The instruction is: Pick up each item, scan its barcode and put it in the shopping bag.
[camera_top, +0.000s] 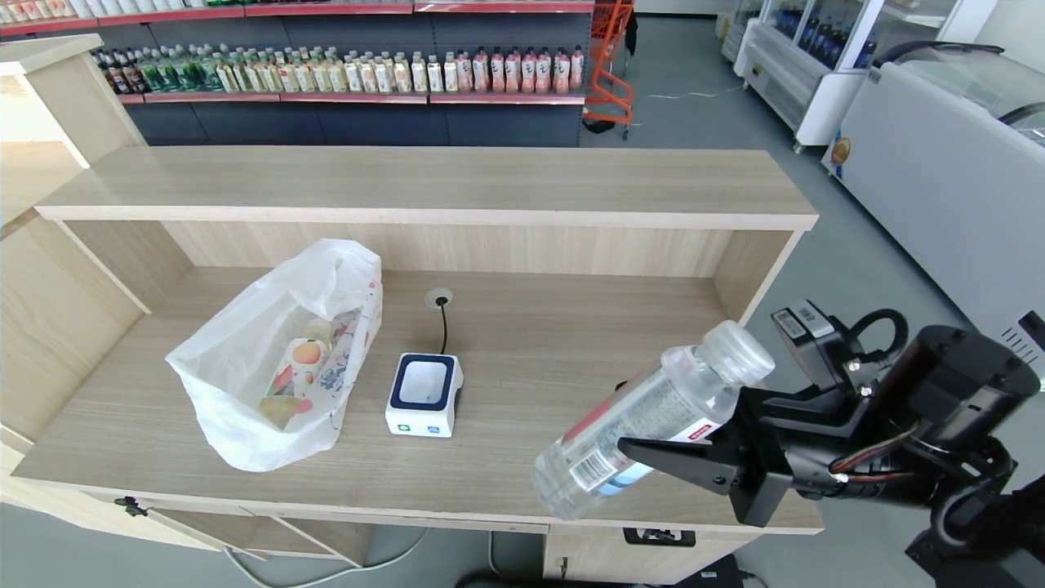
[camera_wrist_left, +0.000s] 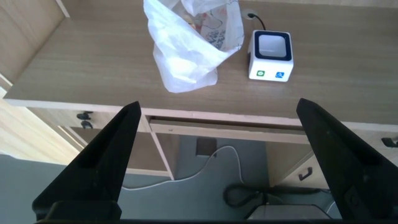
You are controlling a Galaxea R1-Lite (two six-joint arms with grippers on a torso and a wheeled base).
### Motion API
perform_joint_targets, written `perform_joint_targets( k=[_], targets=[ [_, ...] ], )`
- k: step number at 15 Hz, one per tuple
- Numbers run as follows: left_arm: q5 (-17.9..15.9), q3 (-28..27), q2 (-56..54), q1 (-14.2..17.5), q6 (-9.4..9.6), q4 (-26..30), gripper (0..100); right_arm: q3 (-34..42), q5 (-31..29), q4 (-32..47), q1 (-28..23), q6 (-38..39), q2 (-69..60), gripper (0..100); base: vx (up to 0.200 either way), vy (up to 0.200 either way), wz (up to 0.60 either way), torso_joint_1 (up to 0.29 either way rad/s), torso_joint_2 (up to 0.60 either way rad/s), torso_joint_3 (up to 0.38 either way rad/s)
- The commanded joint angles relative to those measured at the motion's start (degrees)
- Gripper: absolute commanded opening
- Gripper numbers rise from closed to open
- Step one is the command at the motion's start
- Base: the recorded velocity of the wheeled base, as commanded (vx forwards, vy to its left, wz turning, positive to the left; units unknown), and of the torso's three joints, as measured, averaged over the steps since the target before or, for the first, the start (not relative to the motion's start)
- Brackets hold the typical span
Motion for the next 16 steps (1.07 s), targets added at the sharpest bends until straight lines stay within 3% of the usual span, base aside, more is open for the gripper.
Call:
perform_joint_targets(
  k=[1, 16],
  targets=[
    [0.0, 0.0, 0.0, 0.1, -0.02, 0.0, 100, 0.1, 0.0, -0.1, -0.2, 0.1, 0.0, 0, 0.000, 0.000, 0.00, 0.000, 0.00, 0.000],
    [0.0, 0.0, 0.0, 0.0, -0.02, 0.0, 100, 0.7, 0.3, -0.1, 1.0, 0.0, -0.3, 0, 0.000, 0.000, 0.00, 0.000, 0.00, 0.000]
  ],
)
